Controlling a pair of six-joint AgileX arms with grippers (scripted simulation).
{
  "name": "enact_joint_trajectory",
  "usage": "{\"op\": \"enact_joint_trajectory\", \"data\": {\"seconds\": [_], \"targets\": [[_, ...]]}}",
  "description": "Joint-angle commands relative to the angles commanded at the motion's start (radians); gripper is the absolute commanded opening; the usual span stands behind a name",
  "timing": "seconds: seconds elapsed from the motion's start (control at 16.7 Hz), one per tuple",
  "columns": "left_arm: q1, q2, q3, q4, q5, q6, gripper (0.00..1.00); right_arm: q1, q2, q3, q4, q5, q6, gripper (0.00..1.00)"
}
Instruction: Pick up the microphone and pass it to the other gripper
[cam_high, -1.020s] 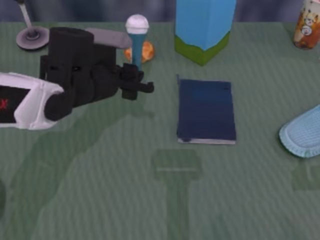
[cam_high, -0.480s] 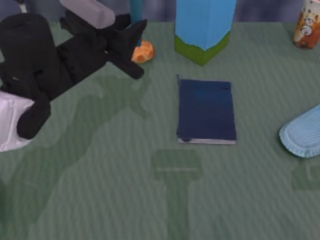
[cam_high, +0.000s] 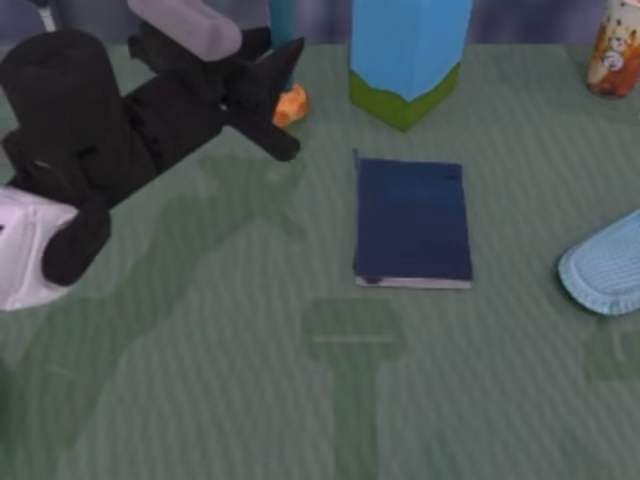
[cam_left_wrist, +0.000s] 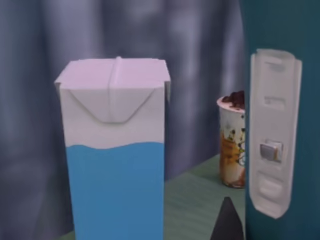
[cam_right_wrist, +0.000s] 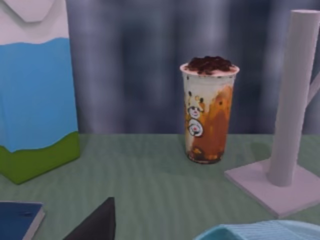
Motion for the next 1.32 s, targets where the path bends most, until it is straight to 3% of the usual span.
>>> {"op": "enact_joint_trajectory", "data": {"seconds": [0.42, 1.32], "targets": [[-0.201, -0.041, -0.050, 0.098, -0.221, -0.039, 0.00, 0.000, 0.000, 0.000, 0.000, 0.000, 0.000, 1.00], [-0.212, -0.044, -0.053, 0.105, -0.232, -0.042, 0.00, 0.022, 0.035, 0.021, 0.011, -0.010, -0.003, 1.00]]}}
